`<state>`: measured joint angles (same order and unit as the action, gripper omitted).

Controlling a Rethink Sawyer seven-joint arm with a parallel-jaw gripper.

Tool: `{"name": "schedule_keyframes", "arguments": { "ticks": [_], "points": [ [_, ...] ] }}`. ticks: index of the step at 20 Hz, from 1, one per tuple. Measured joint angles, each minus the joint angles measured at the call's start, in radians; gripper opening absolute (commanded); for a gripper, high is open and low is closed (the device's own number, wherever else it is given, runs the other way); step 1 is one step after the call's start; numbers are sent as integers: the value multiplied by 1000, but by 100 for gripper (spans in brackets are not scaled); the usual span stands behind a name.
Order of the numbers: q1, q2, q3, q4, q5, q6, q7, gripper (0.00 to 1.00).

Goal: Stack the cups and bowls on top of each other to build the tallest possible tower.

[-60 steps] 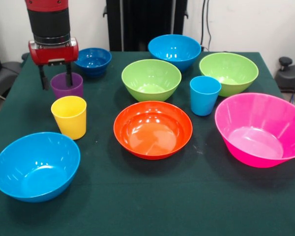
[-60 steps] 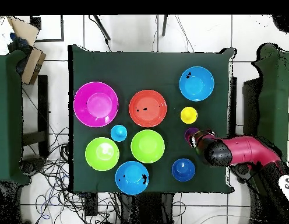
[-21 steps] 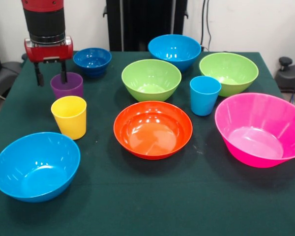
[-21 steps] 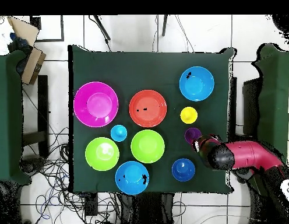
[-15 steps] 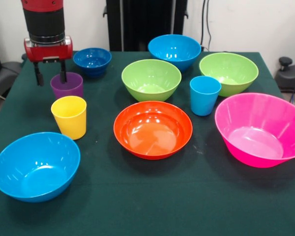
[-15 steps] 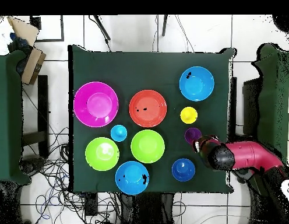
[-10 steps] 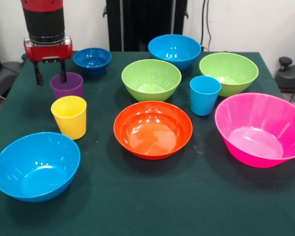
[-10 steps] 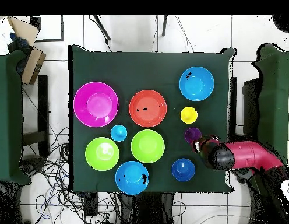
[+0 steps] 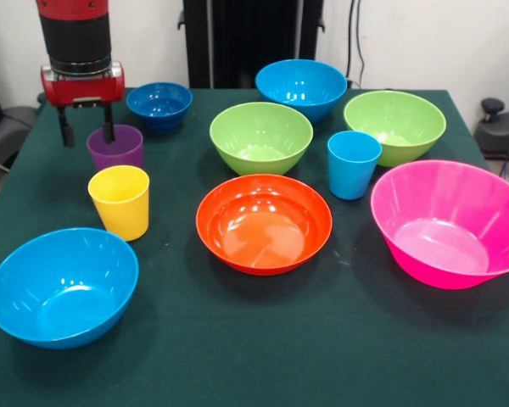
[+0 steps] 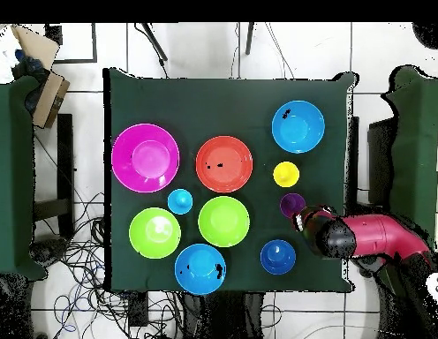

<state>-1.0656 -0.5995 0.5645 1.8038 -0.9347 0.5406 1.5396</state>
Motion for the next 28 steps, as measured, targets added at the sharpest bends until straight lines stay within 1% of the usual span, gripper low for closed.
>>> {"name": "schedule_keyframes", "arguments": {
  "ticks": [5, 13, 19, 28],
  "points": [
    [1, 2, -1, 0, 0, -2, 0, 100],
    [12, 5, -12, 0, 0, -31, 0, 100],
    [24, 5, -26, 0, 0, -61, 0, 100],
    [30, 5, -55, 0, 0, -67, 0, 100]
  ]
}}
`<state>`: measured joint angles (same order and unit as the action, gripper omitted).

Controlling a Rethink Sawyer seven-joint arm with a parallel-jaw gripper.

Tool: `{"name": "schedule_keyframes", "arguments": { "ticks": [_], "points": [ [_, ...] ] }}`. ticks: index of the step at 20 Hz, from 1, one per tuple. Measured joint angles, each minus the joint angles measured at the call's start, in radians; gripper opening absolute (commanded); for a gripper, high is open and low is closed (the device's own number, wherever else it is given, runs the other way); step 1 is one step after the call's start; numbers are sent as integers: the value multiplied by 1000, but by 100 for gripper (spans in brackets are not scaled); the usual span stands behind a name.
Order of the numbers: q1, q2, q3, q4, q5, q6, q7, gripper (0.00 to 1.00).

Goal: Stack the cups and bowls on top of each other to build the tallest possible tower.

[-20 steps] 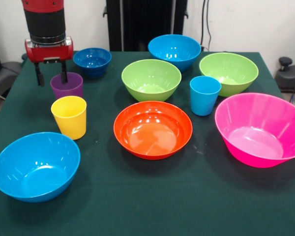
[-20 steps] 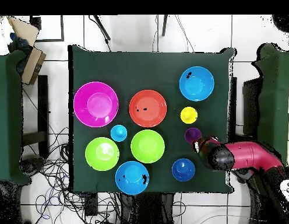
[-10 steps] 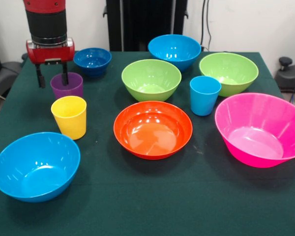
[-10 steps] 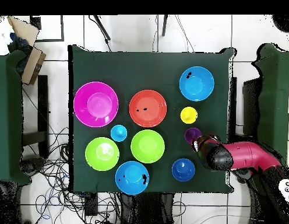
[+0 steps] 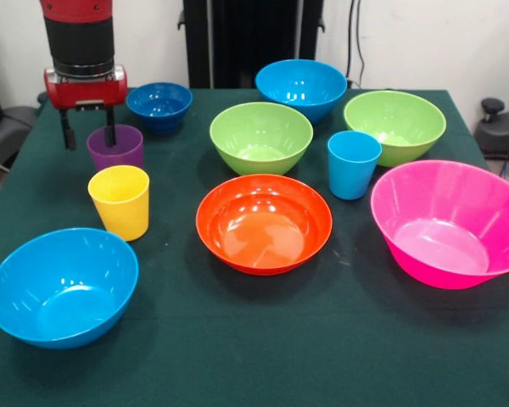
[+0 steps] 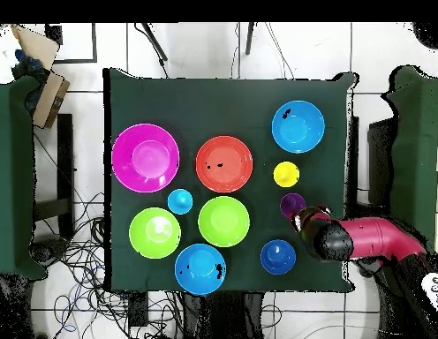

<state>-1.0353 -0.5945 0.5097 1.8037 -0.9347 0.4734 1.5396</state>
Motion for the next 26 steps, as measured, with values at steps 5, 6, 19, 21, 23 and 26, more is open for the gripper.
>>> {"name": "schedule_keyframes", "arguments": {
  "ticks": [5, 6, 19, 21, 23, 26],
  "points": [
    [1, 0, -13, 0, 0, 0, 0, 100],
    [1, 0, -14, 0, 0, 0, 0, 100],
    [18, 0, -32, 0, 1, 0, 0, 100],
    [21, 0, -34, 0, 1, 0, 0, 0],
    [22, -3, -34, 2, 6, -1, 0, 0],
    [24, -9, -34, 8, 22, -1, 0, 0]
  ]
}}
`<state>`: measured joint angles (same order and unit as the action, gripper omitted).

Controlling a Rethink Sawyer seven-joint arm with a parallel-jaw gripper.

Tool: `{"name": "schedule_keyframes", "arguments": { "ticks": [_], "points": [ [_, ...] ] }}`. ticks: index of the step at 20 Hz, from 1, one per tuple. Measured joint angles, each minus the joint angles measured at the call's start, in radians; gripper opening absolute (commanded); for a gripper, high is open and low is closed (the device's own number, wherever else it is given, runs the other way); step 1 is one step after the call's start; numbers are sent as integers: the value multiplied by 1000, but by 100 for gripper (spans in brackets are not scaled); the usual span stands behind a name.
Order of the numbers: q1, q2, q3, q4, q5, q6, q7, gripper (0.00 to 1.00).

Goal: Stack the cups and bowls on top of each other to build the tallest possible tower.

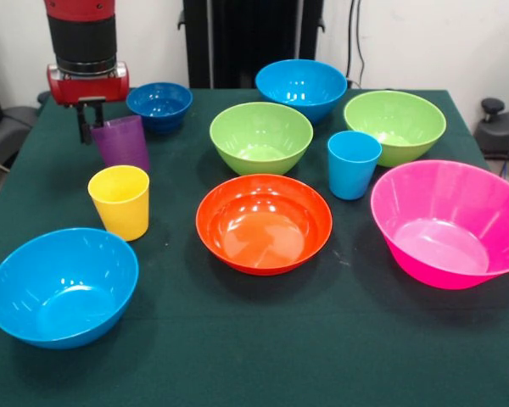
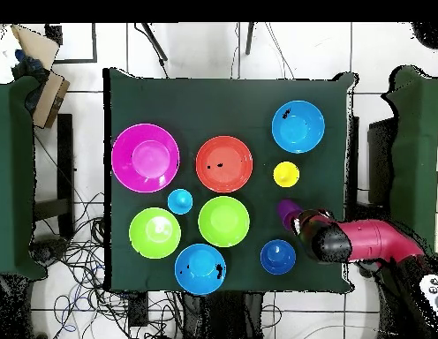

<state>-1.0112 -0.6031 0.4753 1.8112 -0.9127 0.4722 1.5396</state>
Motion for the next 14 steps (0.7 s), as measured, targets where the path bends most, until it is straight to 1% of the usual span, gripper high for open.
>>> {"name": "schedule_keyframes", "arguments": {
  "ticks": [14],
  "points": [
    [2, 1, -11, 0, 17, -2, 0, 0]
  ]
}}
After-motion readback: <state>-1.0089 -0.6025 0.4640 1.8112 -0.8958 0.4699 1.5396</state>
